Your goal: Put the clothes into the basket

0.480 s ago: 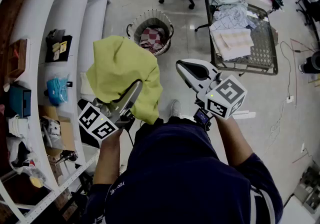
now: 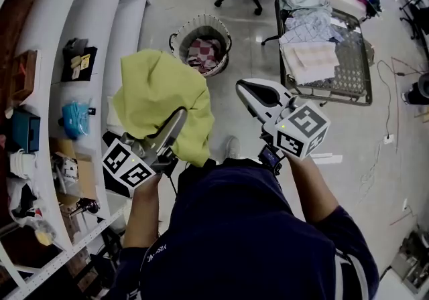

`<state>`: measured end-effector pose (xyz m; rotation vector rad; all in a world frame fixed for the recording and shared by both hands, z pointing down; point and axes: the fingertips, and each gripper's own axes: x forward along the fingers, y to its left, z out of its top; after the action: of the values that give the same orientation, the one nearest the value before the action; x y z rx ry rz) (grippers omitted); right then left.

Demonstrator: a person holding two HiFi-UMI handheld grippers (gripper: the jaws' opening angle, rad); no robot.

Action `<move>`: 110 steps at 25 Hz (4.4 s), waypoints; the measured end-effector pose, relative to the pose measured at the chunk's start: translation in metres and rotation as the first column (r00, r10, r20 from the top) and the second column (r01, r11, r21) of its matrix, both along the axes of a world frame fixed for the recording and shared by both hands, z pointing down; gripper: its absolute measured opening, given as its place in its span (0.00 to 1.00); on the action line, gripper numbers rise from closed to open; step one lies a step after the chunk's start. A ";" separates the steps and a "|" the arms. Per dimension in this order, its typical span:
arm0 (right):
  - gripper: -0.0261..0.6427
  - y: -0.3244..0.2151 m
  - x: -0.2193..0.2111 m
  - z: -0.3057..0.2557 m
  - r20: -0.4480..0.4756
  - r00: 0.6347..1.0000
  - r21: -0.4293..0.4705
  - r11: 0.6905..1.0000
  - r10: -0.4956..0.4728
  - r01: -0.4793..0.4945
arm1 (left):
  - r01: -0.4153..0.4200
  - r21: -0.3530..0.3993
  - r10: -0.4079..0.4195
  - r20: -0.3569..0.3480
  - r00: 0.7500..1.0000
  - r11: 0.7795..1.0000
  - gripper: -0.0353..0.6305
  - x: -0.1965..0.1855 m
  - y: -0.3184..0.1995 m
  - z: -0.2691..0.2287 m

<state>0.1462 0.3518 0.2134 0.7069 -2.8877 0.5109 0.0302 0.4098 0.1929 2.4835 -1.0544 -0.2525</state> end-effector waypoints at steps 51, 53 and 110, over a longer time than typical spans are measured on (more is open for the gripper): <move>0.05 -0.238 -0.134 0.046 -0.107 0.993 -0.112 0.991 0.057 -0.069 | -0.014 -0.065 0.009 -0.071 0.997 0.998 0.21 -0.163 -0.256 0.047; 0.05 -0.249 -0.145 0.047 -0.117 0.991 -0.111 0.991 0.061 -0.074 | -0.023 -0.073 0.018 -0.077 0.997 0.997 0.21 -0.173 -0.267 0.050; 0.05 -0.384 -0.061 0.168 -0.206 0.978 -0.387 0.916 0.028 -0.108 | -0.086 -0.441 0.130 0.069 0.989 0.893 0.21 -0.079 -0.436 0.272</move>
<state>0.0855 -0.0318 0.3810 0.7427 -2.4702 0.9433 -0.0488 -0.0262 0.4654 2.1481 -0.8879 0.1316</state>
